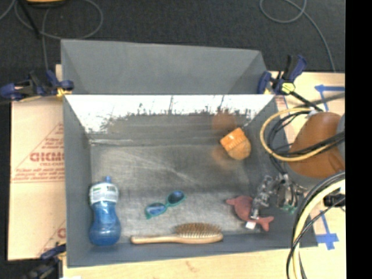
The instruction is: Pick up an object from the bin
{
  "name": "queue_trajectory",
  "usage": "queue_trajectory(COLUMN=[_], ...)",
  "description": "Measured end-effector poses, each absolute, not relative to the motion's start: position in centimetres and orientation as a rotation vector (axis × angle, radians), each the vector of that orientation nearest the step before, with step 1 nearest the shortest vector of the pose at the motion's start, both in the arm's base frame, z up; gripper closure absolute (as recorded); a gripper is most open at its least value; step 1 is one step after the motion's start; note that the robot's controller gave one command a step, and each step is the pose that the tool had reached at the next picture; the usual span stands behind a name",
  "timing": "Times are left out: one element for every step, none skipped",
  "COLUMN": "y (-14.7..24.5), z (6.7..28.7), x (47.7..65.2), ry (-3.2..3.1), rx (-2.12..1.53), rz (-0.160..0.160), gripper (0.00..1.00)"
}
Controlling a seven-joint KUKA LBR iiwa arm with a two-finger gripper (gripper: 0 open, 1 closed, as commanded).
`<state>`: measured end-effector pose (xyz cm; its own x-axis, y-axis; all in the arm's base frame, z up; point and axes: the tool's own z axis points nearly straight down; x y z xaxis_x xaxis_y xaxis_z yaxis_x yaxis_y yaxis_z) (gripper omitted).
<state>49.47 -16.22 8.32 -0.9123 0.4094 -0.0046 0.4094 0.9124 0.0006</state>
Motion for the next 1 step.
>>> queue_trajectory(y=[-15.44], z=[21.97], x=[48.64], ry=[3.065], rx=[0.671], rz=[0.0], gripper=[1.0])
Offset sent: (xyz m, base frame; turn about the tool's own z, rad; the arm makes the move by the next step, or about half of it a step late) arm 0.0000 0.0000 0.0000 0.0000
